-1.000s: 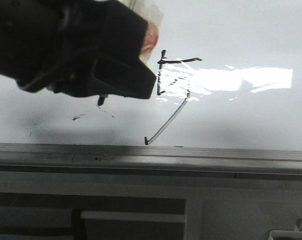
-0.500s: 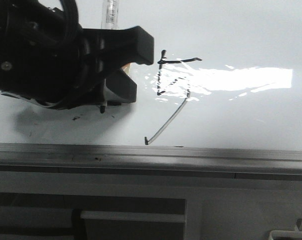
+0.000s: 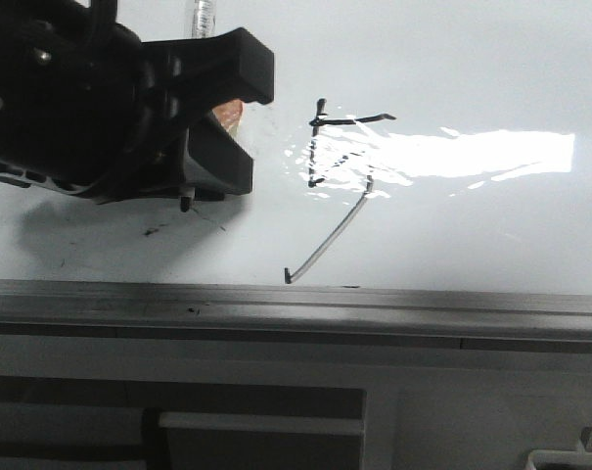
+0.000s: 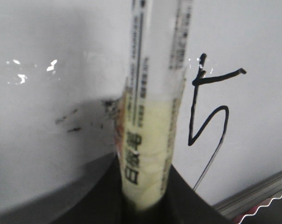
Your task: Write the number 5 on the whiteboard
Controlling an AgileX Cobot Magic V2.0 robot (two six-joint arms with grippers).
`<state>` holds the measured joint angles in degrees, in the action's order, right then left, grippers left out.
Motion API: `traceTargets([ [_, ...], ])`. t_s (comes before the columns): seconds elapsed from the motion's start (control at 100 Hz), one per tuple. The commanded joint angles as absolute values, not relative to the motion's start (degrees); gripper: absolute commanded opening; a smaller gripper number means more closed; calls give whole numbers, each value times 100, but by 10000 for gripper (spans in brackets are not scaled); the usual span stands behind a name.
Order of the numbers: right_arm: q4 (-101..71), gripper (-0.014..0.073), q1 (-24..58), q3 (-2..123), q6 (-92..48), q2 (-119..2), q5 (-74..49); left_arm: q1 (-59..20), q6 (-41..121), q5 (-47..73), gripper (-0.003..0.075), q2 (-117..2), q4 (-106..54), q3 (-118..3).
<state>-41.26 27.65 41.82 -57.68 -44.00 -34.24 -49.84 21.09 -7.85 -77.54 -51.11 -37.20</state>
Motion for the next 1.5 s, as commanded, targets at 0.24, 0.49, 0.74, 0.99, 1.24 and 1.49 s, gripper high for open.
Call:
traceTargets([
  [0.24,-4418,-63,2734,4329,-5749,-4355,-3221,-4883,2065,-1064,153,-7807,-5316,-3790],
  [0.49,-4506,-63,2734,4329,-5749,-4355,-3248,-4883,2065,-1064,207,-7807,-5391,-3790],
  [0.74,-4517,-63,2734,4329,-5749,-4355,-3293,-4883,2065,-1074,269,-7807,-5433,-3790],
  [0.99,-4517,-63,2734,4329,-5749,-4355,-3305,-4883,2065,-1110,268,-7807,-5433,-3790],
  [1.24,-4517,-63,2734,4329,-5749,-4355,-3401,-4883,2065,-1110,340,-7807,-5433,-3790],
  [1.49,-4517,-63,2734,4329,-5749,-4355,-3401,-4883,2065,-1130,515,-7807,-5433,-3790],
])
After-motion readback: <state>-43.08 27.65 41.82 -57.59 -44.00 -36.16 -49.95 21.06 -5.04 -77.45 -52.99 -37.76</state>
